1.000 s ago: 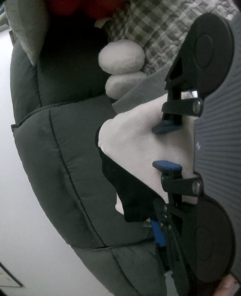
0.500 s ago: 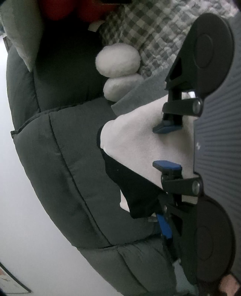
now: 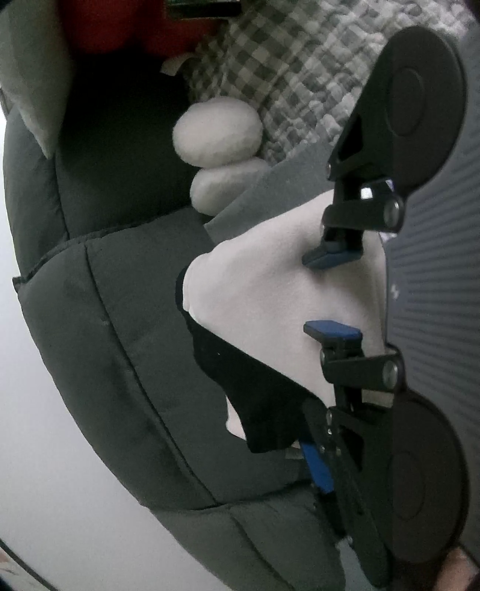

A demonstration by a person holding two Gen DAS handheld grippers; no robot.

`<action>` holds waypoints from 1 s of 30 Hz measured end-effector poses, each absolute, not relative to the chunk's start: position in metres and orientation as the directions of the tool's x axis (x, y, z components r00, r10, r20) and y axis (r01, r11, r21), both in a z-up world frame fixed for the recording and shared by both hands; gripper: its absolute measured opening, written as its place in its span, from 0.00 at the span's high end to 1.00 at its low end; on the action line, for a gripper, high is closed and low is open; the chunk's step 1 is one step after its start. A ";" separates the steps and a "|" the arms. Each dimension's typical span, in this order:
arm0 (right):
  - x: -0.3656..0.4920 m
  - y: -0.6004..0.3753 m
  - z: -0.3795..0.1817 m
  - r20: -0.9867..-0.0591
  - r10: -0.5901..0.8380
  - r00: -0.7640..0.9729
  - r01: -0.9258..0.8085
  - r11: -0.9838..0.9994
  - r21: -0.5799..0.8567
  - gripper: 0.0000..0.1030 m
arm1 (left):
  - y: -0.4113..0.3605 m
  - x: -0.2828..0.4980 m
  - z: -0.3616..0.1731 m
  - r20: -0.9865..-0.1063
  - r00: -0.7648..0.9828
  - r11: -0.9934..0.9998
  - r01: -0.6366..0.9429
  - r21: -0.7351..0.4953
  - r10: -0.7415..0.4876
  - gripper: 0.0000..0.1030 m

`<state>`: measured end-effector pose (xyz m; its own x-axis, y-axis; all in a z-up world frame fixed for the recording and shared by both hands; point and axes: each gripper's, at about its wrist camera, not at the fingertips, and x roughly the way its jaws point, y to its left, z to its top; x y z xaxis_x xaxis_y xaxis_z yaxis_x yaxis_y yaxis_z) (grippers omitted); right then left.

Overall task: Fold clothes
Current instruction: 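Lower the folded sweatshirt onto the grey folded garment with both grippers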

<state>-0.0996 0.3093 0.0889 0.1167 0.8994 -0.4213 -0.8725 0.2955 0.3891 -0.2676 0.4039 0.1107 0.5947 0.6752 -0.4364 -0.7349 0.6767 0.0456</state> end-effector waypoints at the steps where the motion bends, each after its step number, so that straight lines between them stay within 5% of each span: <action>1: -0.101 0.309 0.090 -0.422 0.898 0.122 -0.874 0.299 0.383 0.68 | 0.404 -0.267 0.111 -0.440 0.594 0.678 -0.733 0.048 0.674 0.58; 30: -0.133 0.266 0.118 -0.407 0.902 0.143 -0.883 0.302 0.360 0.60 | 0.376 -0.282 0.127 -0.459 0.550 0.664 -0.737 0.127 0.698 0.55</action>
